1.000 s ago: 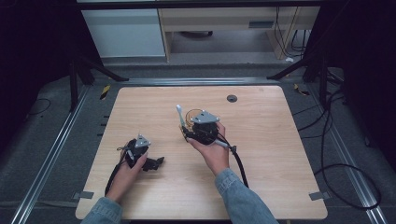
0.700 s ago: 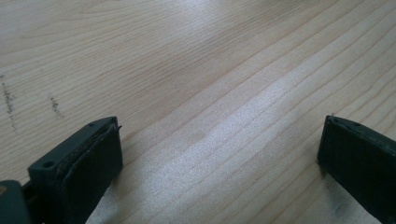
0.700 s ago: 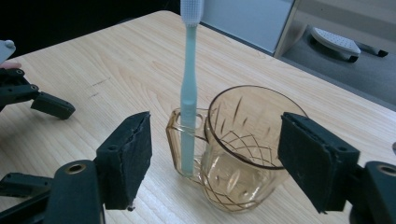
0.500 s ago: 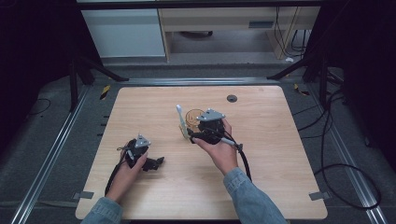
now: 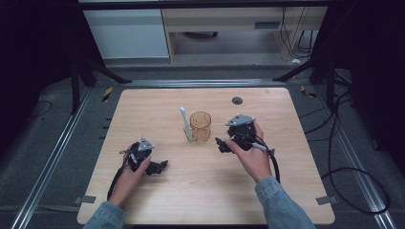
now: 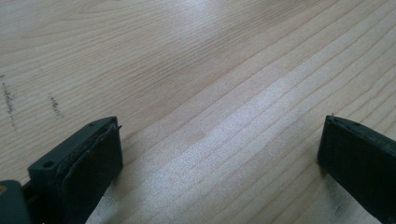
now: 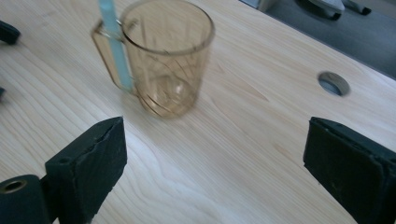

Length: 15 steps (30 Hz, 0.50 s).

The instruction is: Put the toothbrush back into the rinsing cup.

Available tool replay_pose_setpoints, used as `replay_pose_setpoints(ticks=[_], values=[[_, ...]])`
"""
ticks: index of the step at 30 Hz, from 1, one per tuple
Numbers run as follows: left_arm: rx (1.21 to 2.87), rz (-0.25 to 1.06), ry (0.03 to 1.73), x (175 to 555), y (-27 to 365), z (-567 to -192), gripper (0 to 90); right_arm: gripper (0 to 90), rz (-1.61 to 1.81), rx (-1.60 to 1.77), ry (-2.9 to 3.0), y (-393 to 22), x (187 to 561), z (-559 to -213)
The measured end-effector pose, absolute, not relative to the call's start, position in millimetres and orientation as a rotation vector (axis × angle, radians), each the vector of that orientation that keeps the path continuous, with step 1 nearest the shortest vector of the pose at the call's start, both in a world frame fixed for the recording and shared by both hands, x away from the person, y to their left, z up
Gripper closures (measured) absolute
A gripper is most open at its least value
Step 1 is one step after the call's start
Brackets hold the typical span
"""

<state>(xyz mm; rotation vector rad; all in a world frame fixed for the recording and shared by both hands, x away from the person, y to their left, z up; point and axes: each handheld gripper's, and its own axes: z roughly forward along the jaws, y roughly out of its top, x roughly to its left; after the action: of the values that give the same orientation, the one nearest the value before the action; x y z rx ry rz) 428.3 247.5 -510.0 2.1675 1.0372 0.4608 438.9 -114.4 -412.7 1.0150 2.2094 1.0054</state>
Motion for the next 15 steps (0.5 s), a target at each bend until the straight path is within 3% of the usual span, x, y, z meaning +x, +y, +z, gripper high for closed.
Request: replay_pose_setpoints(ticks=[15], values=[[2.166,0.462,1.039,428,247,-510,0.0,10.8,0.884,1.158,2.188,-187,425,-445]])
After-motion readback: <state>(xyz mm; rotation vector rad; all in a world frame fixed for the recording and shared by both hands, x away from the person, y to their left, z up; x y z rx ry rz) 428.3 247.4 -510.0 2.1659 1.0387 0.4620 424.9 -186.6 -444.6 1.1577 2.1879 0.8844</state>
